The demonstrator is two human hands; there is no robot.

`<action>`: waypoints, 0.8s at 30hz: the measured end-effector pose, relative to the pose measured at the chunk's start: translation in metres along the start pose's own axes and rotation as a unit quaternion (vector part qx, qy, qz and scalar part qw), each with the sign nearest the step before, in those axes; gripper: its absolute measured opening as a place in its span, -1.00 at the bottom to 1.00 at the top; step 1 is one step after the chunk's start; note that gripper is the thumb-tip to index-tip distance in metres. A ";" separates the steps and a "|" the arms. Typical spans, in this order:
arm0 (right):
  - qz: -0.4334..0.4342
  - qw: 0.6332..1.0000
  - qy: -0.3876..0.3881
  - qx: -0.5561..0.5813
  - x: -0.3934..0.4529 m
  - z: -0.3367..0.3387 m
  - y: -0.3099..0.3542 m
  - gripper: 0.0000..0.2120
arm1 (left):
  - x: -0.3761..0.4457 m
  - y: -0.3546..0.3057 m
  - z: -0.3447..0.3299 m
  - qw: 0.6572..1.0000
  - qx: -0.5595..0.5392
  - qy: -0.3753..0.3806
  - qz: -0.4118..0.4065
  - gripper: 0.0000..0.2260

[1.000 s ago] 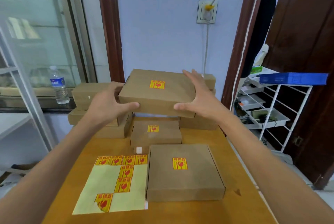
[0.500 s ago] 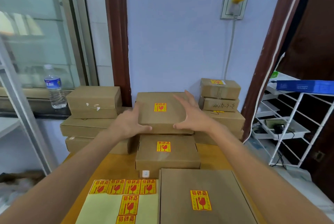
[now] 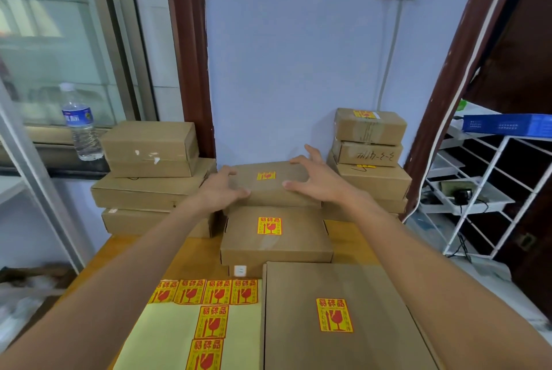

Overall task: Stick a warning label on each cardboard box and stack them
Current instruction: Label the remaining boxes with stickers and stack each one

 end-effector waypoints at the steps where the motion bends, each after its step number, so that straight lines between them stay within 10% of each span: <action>1: 0.002 1.000 0.013 -0.013 -0.003 -0.005 -0.002 -0.31 | 0.001 0.003 -0.002 1.000 0.006 -0.003 0.007 -0.37; 9: 0.005 0.996 0.059 -0.062 -0.012 -0.031 -0.006 -0.55 | -0.004 -0.006 -0.025 0.984 0.169 0.056 -0.018 -0.56; 15: 0.043 0.986 -0.152 -0.049 -0.101 0.077 0.005 -0.65 | -0.110 -0.044 0.057 0.978 0.043 -0.154 -0.135 -0.52; 24: -0.175 0.984 -0.007 0.026 -0.294 0.059 -0.048 0.08 | -0.263 -0.015 -0.020 0.994 -0.015 0.093 -0.051 0.17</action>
Point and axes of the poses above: each hand's wrist, its own x-axis towards the middle knuckle, its own z-axis out of the back of the hand, y = z × x, the point moved 10 cm from there along x, towards the middle knuckle, and after that the axes turned 14 degrees about -y, right-handed, at the moved point
